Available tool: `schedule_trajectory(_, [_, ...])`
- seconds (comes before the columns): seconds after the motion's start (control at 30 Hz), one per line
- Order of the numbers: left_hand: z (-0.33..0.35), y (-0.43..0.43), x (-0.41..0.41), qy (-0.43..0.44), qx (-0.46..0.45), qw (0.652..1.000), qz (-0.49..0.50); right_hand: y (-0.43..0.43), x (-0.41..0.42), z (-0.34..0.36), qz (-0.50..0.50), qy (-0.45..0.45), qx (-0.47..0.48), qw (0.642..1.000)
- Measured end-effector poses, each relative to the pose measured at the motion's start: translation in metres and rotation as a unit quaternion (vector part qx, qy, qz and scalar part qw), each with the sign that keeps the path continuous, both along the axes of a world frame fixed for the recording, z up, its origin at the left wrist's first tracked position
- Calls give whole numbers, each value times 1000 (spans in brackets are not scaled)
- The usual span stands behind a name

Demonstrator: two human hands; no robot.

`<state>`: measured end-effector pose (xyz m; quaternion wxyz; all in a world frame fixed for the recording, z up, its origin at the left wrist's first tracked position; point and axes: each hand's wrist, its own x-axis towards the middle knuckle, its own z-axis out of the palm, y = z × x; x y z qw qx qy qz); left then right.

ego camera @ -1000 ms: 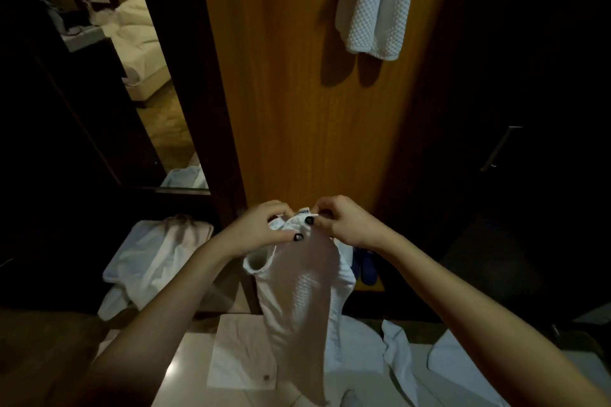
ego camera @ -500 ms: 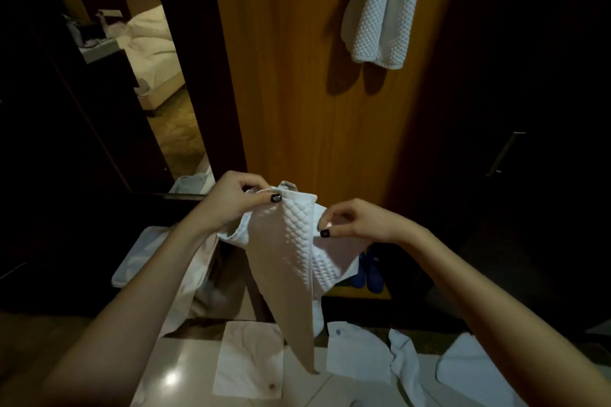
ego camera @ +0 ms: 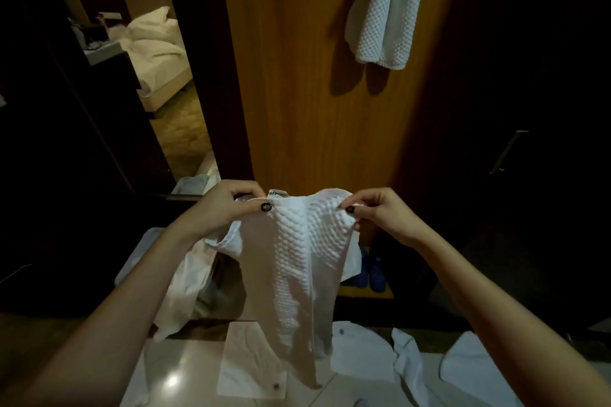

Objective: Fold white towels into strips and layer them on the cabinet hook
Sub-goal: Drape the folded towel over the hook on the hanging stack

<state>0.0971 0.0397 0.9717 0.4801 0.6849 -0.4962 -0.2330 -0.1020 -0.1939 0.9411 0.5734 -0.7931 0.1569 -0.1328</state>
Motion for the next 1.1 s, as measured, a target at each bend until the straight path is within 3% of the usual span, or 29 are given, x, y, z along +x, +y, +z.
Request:
schedule_trajectory(0.2, [5, -5, -12, 28, 69, 994, -82, 28, 18, 18, 67, 5, 54, 996])
schedule_trajectory(0.27, [10, -3, -13, 19, 75, 994, -79, 32, 23, 25, 64, 16, 10, 998])
schedule_trajectory(0.37, [19, 3, -12, -17, 62, 996, -57, 37, 25, 33, 50, 22, -58, 997])
schedule_trajectory(0.63, [10, -6, -23, -124, 56, 990, -37, 55, 16, 40, 155, 37, 22, 987])
schedule_trajectory(0.7, [7, -5, -24, -131, 45, 990, -40, 54, 11, 42, 146, 42, 37, 988])
schedule_trajectory(0.97, [-4, -12, -33, -206, 61, 976, 23, 59, 13, 30, 59, 40, -62, 996])
schedule_trajectory(1.1, [-5, -10, -36, -196, 83, 976, 36, 56, 10, 32, 37, 59, -112, 991])
